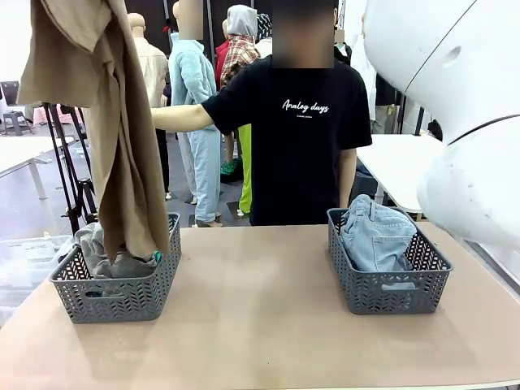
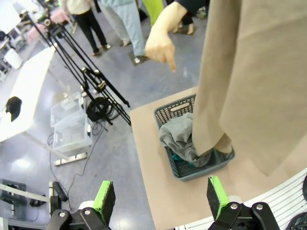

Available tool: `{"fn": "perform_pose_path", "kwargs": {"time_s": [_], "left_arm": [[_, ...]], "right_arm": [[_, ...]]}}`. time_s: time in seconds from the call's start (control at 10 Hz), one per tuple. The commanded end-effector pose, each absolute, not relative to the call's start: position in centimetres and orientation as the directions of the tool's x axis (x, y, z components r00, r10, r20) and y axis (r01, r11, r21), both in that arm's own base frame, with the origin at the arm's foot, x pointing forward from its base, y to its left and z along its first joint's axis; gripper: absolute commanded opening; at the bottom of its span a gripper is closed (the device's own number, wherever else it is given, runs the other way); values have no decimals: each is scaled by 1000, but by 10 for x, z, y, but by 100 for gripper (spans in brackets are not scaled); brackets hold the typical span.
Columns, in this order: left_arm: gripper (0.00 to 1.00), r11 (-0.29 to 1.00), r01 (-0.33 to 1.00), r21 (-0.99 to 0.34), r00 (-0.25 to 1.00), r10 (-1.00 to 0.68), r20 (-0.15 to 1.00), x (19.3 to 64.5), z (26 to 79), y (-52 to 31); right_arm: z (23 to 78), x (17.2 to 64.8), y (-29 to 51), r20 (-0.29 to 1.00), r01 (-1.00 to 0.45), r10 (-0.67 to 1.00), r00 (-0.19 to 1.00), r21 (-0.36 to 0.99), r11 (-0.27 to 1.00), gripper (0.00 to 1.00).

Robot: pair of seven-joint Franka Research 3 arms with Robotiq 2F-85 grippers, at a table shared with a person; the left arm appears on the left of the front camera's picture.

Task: Sort the tops and bottoms.
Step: Sort the clothes according to human instructions.

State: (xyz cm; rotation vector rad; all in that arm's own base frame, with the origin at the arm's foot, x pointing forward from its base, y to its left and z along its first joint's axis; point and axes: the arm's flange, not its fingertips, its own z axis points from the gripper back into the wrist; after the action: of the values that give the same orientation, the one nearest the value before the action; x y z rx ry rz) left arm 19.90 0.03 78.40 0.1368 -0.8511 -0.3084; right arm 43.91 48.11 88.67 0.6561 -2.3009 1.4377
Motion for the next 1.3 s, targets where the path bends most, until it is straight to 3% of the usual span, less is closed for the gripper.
{"fn": "perform_pose_path", "kwargs": {"time_s": [0.0, 0.3, 0.8, 1.0, 1.1, 1.2], "left_arm": [[100, 946, 219, 239, 614, -324, 720, 200, 787, 1], [100, 946, 219, 239, 614, -324, 720, 200, 787, 1], [100, 946, 219, 239, 614, -324, 720, 200, 787, 1], [100, 946, 219, 239, 614, -324, 720, 200, 787, 1], [100, 946, 219, 239, 614, -324, 720, 200, 787, 1], [100, 946, 219, 239, 614, -324, 720, 200, 787, 1]], "right_arm": [[908, 505, 536, 483, -541, -247, -840, -719, 436, 0], [835, 546, 544, 559, -589, -213, -801, -675, 444, 0], [729, 569, 557, 747, -735, -61, -662, -631, 251, 0], [716, 568, 559, 797, -781, 46, -602, -600, 175, 0], [690, 554, 541, 737, -724, -65, -673, -638, 261, 0], [690, 554, 541, 737, -724, -65, -673, -638, 261, 0]]}}
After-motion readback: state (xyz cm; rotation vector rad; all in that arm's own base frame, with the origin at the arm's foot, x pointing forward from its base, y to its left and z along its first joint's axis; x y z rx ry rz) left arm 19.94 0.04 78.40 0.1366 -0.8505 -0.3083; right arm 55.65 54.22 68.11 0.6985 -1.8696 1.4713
